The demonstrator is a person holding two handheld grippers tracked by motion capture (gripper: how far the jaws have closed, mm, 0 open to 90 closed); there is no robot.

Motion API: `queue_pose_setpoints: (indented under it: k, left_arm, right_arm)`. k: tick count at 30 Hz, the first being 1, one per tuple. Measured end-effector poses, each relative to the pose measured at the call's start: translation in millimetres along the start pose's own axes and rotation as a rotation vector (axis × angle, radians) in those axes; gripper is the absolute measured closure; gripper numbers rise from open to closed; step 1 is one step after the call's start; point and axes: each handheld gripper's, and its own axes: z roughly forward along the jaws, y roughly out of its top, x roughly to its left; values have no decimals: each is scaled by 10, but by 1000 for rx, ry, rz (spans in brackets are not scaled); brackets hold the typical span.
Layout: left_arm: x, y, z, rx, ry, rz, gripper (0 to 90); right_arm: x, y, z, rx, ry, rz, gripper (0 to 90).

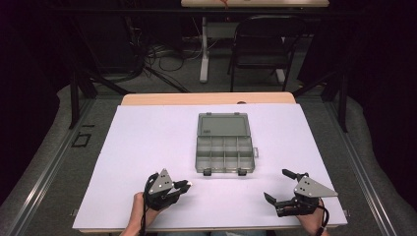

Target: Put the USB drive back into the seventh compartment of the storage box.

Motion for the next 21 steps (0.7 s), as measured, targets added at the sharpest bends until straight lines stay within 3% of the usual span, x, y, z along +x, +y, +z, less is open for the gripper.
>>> queue_pose_setpoints:
  k: [4, 21]
  left_arm:
    - [-7, 52, -19, -14, 21, 9, 782]
    - [22, 241, -29, -64, 20, 30, 782]
  right_arm:
    - [2, 0, 1, 2, 2, -2, 6]
    - [-4, -6, 6, 5, 4, 0, 5]
